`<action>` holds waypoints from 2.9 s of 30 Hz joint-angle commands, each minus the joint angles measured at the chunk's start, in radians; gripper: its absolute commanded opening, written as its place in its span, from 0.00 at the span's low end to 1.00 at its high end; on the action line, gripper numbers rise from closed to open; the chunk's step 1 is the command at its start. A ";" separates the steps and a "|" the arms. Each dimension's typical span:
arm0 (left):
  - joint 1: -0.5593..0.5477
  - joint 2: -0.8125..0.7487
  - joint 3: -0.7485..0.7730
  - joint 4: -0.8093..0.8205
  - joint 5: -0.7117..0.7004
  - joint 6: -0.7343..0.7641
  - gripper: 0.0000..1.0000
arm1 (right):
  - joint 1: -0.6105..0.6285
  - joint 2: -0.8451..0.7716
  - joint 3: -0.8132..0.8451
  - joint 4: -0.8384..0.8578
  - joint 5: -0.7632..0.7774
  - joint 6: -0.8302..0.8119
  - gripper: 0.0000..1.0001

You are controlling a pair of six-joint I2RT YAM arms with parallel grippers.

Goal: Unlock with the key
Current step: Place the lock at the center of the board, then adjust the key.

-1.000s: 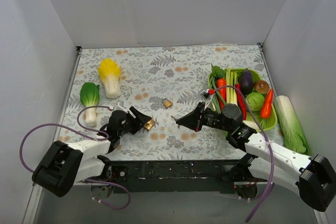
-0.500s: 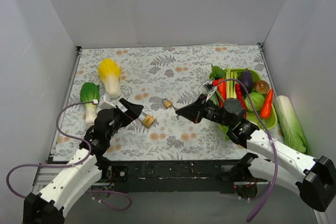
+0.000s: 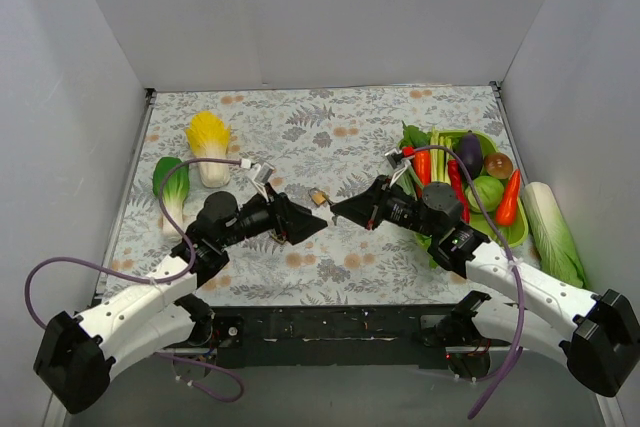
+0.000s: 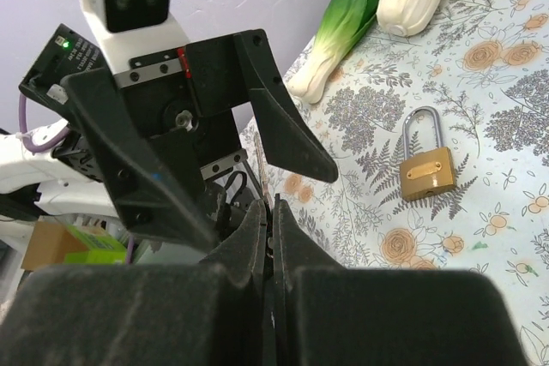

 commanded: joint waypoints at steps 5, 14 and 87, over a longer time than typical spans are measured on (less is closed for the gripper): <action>-0.052 0.086 0.072 0.174 0.137 0.062 0.71 | 0.002 -0.001 0.043 0.091 -0.012 0.051 0.01; -0.081 0.151 0.072 0.235 0.154 0.045 0.63 | 0.002 0.002 0.035 0.120 -0.021 0.080 0.01; -0.106 0.097 0.293 -0.507 0.548 0.177 0.00 | 0.060 0.053 0.016 0.124 -0.554 -0.107 0.61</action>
